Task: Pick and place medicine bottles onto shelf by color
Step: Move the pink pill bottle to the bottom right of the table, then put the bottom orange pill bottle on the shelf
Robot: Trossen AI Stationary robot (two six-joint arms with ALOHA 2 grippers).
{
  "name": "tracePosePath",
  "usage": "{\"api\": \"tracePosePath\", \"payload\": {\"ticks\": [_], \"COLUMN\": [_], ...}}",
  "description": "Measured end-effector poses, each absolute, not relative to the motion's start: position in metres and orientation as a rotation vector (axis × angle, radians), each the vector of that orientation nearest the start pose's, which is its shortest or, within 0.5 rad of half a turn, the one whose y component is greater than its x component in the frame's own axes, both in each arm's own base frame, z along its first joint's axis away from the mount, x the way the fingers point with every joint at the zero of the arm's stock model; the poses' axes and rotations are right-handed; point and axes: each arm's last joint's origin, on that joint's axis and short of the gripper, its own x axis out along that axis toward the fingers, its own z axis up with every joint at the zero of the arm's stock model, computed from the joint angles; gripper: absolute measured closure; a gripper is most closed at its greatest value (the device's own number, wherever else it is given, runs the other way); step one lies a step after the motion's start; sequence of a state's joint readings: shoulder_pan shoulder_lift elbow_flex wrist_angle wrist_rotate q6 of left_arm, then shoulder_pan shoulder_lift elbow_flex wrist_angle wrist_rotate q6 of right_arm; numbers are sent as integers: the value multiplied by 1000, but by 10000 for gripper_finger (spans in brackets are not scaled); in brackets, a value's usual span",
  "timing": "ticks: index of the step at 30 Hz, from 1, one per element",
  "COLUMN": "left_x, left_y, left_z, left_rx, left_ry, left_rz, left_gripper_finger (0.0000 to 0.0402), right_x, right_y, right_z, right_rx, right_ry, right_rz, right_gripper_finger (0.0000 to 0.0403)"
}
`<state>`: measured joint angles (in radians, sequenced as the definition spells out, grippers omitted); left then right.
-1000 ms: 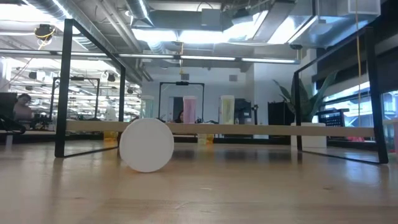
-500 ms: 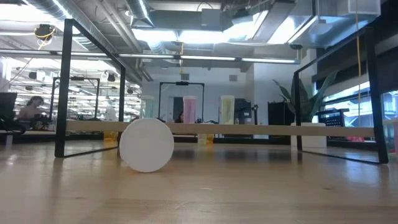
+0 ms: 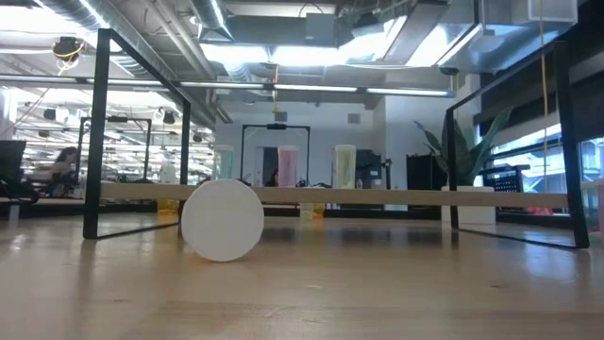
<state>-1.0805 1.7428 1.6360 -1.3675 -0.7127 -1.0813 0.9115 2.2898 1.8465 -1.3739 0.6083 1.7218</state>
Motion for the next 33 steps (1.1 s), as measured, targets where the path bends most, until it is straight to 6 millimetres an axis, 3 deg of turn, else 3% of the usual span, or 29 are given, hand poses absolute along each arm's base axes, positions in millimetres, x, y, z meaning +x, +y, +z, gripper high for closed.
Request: {"api": "tracePosePath", "payload": {"ticks": [7,25,33], "left_x": [169,169,169], "left_y": [-277,-277,-277], "left_z": [308,308,308], "left_rx": [157,157,157], "left_ry": [891,891,891], "left_rz": [207,207,207], "left_gripper_finger": [92,92,92], "right_x": [270,273,279], "right_y": [321,319,324], "right_z": [162,163,188], "right_rx": [234,230,220], "right_ry": [946,909,853], "right_rz": [-795,-799,-763], "right_gripper_finger": [266,178,163]}}
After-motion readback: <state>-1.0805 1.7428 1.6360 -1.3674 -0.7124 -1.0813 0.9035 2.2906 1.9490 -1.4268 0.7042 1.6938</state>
